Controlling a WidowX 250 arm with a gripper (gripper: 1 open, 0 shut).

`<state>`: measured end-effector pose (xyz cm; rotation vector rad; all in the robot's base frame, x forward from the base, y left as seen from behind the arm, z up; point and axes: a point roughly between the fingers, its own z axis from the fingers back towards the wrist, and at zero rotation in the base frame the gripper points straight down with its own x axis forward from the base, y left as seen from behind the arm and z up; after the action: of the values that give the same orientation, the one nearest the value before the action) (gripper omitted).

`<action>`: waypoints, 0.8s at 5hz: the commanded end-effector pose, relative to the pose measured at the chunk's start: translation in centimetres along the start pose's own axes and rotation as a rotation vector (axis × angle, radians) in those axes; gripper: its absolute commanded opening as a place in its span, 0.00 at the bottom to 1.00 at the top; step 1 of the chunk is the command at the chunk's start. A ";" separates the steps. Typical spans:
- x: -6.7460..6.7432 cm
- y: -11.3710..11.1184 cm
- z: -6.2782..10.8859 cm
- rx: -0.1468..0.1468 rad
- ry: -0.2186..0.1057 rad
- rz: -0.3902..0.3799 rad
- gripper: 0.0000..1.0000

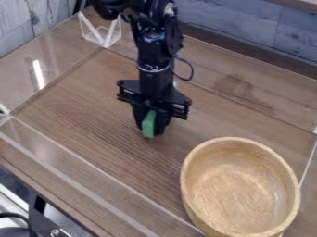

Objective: Put green stick into wooden bowl

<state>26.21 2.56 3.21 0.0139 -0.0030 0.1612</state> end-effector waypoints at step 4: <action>3.5 -2.3 4.4 -0.047 -0.073 0.027 0.00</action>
<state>29.06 0.82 6.33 -0.0258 -0.0296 0.1861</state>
